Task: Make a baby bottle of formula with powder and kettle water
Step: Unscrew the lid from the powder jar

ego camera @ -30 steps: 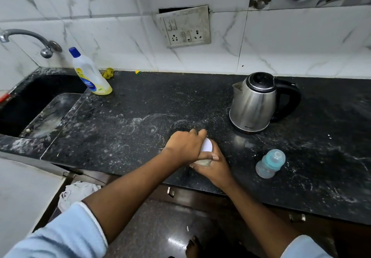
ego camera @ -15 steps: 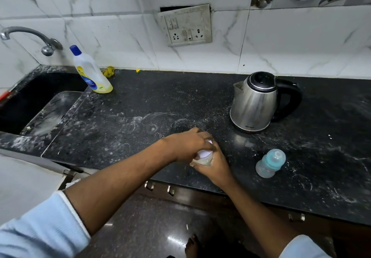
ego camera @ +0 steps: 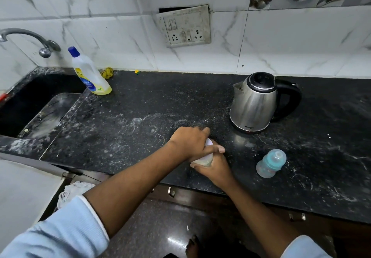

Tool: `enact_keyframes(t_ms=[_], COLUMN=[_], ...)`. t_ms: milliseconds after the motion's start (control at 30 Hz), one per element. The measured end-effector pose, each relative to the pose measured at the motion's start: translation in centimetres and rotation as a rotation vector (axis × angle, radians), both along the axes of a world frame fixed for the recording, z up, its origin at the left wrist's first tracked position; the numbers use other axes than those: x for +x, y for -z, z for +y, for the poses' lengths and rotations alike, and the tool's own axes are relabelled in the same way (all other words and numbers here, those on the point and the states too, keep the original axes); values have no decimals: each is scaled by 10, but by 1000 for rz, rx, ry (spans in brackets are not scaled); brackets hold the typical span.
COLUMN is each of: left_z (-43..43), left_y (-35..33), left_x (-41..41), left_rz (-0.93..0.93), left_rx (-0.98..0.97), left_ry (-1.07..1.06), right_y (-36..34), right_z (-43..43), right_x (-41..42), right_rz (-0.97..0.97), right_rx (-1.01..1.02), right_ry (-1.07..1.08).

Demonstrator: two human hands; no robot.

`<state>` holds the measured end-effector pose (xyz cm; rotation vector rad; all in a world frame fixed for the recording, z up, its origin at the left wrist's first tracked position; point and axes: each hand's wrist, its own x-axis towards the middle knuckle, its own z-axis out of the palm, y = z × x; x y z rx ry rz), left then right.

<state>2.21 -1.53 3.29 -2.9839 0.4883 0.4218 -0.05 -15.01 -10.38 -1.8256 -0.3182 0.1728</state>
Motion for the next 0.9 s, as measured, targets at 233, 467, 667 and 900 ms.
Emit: enact_keyframes(t_ms=[233,467,667,900], left_z=[13,18,90,98], left_y=[-8,-17,8,101], left_x=[24,15,-23,-66], left_rz=[310,247,111,-155], left_rx=[63,-152,-1177,-1233], left_ry=[355,-4,-513,-807], right_y=[7,10,10,13], right_z=[1,-1,-2,-2], right_x=[-3,1,0,0], right_rz=[62,77,36,30], right_rx=[-24,-17,-48,-77], right_ry=[59,48,44,47])
